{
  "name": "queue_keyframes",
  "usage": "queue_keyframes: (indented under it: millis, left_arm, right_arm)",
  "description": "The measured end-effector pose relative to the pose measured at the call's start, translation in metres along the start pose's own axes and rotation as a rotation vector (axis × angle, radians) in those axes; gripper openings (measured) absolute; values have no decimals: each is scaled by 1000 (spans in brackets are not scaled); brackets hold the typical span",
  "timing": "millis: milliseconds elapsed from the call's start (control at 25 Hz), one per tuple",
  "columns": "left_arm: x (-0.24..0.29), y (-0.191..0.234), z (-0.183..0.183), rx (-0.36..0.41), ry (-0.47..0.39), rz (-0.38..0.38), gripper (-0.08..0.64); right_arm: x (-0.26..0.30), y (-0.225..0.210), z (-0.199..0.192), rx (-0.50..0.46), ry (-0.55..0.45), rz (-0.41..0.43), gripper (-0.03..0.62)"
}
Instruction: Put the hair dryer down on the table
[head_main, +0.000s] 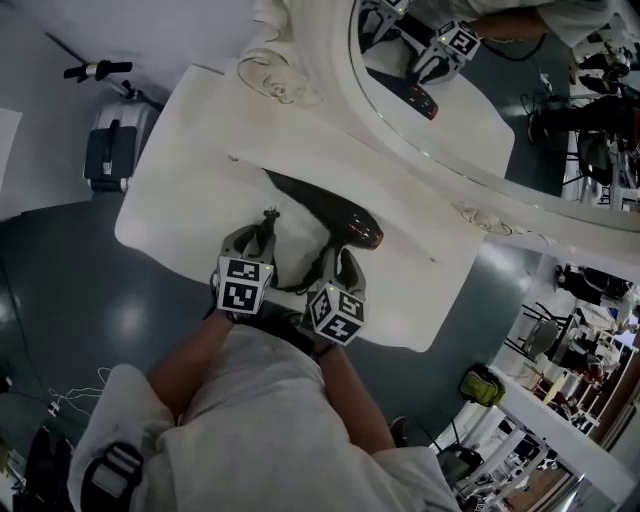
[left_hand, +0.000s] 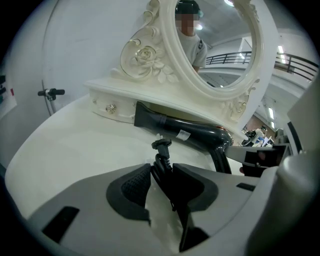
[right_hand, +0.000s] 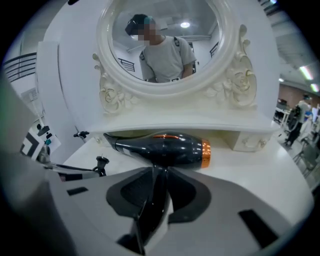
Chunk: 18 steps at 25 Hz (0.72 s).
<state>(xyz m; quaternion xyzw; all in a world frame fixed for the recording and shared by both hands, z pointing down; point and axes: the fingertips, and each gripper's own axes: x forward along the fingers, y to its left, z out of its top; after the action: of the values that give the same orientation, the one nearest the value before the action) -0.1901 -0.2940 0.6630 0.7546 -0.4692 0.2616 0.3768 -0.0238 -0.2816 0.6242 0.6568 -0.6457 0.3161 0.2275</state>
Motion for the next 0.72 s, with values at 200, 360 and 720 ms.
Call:
queue_keyframes:
  millis: [200,360,720]
  left_arm:
    - [0,5,0,-30,-13,2,141]
    - [1,6,0,-38,-23,2,140]
    - [7,4,0,28,-56,-3,141]
  right_arm:
    - [-6,27,9,-34,-58,115,30]
    - [-9,46,10,-54,-69,197,23]
    - [-15,54,6,-54,-57,256,23]
